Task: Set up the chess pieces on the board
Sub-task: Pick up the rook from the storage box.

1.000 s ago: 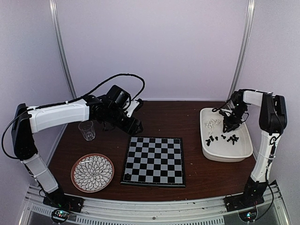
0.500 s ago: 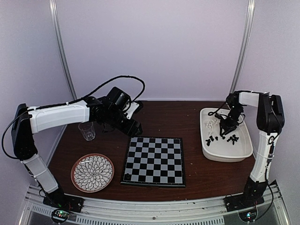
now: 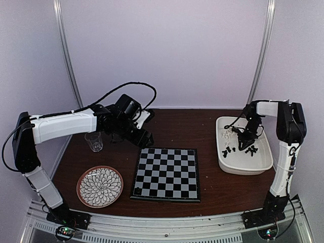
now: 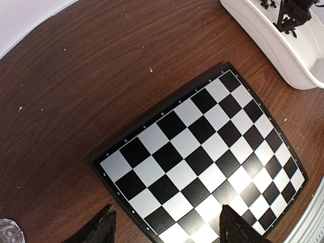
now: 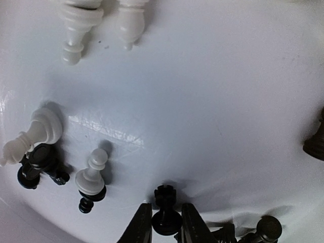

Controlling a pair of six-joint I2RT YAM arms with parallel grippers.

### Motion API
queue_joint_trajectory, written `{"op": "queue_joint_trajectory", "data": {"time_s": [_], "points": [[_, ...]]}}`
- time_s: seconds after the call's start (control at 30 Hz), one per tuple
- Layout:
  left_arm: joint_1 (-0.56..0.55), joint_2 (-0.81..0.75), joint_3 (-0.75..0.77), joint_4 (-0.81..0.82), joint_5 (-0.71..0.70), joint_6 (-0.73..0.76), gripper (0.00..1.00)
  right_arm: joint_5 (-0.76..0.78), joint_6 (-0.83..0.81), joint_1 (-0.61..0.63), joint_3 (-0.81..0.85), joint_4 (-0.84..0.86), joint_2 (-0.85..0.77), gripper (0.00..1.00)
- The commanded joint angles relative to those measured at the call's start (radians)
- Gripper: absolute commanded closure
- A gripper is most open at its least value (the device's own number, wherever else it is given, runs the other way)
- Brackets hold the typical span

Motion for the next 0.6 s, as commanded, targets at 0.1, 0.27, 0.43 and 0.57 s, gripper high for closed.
{"op": "queue_joint_trajectory", "data": {"time_s": [0.1, 0.27, 0.43, 0.57], "points": [[-0.007, -0.025, 0.035, 0.053, 0.034, -0.003, 0.30, 0.038, 0.006, 0.007, -0.022, 0.007, -0.023, 0.88], [-0.008, 0.001, 0.099, 0.087, 0.118, -0.023, 0.30, -0.029, -0.032, 0.007, -0.065, 0.005, -0.219, 0.88], [-0.011, 0.021, 0.143, 0.170, 0.267, -0.046, 0.32, -0.271, -0.101, 0.040, -0.080, -0.062, -0.449, 0.88], [-0.013, 0.054, 0.202, 0.229, 0.425, -0.101, 0.36, -0.437, -0.190, 0.159, -0.093, -0.157, -0.567, 0.85]]}}
